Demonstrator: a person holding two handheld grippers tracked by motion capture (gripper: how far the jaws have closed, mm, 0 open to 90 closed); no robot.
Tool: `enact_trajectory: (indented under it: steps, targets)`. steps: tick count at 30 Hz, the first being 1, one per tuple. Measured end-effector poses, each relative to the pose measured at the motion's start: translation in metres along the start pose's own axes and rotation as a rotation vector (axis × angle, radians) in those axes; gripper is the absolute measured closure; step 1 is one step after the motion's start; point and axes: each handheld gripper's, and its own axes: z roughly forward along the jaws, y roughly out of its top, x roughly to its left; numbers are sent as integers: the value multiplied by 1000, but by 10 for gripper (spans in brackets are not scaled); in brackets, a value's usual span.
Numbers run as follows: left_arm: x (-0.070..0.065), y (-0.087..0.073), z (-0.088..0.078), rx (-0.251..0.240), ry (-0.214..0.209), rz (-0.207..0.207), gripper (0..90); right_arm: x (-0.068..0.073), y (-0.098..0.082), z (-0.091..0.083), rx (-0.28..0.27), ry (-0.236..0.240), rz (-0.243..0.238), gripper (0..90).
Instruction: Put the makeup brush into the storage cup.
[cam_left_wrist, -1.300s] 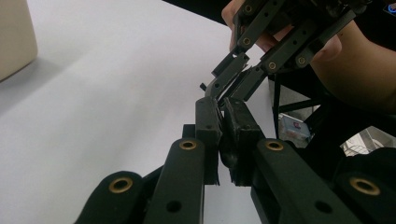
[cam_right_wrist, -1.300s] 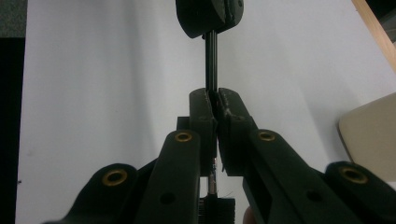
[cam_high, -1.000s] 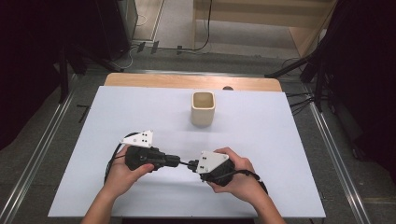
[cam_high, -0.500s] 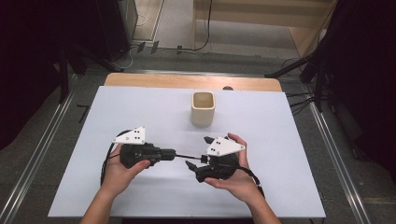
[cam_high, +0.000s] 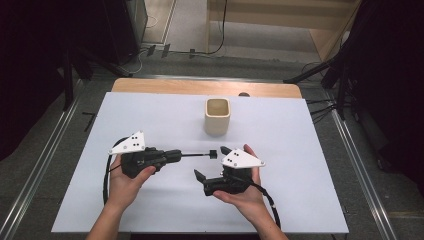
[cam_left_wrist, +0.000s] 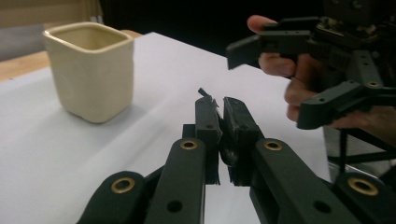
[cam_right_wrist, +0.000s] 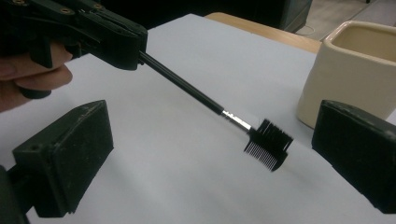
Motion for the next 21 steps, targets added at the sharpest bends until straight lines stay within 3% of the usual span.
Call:
enact_trajectory:
  steps: [7, 13, 21]
  targets:
    - [-5, 1, -3, -53, 70, 21, 864, 5, 0, -1, -63, 43, 118, 0]
    - [-8, 1, -3, -95, 103, 30, 864, 7, -2, -1, -92, 70, 227, 10]
    - [-16, -2, 4, -145, 134, 40, 863, 11, -10, 1, -144, 48, 338, 58]
